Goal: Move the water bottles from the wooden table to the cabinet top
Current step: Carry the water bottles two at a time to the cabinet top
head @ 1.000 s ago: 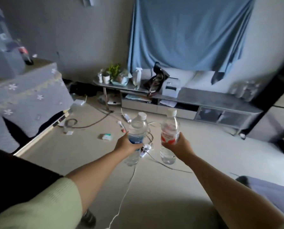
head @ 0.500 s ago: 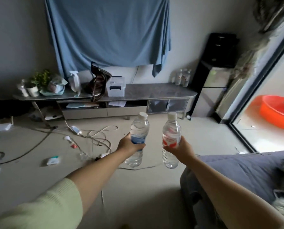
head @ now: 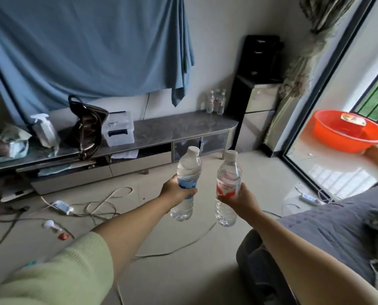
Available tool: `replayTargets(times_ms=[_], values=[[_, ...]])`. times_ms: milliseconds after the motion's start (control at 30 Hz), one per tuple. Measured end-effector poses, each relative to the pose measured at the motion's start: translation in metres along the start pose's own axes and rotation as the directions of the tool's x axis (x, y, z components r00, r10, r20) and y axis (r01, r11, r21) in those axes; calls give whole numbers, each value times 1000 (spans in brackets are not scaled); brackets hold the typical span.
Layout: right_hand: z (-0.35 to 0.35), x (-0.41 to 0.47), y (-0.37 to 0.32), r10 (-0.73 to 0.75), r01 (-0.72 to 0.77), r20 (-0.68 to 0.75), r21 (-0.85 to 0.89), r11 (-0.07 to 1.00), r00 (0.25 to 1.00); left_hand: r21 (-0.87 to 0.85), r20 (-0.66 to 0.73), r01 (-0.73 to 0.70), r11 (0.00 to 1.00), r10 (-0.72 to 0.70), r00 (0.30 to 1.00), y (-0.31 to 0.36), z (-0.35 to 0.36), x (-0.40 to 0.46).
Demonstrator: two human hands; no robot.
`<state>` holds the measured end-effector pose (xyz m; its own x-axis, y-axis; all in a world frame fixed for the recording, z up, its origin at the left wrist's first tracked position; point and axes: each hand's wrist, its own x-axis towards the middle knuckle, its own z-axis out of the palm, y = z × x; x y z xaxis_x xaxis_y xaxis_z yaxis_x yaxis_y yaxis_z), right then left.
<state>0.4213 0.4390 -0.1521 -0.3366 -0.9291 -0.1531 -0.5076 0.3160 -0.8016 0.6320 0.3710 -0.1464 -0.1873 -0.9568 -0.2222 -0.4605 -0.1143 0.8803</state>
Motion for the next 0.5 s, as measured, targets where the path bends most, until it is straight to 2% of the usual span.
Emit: replayTargets(times_ms=[267,500], values=[[-23,95,5,82,-79,-40,91,993,996,-2,67,28,1000,-28,997,24,27,107],[-56,223,17,91,-87,-40,100,991,995,12,73,53,999,-53,996,60,60,222]])
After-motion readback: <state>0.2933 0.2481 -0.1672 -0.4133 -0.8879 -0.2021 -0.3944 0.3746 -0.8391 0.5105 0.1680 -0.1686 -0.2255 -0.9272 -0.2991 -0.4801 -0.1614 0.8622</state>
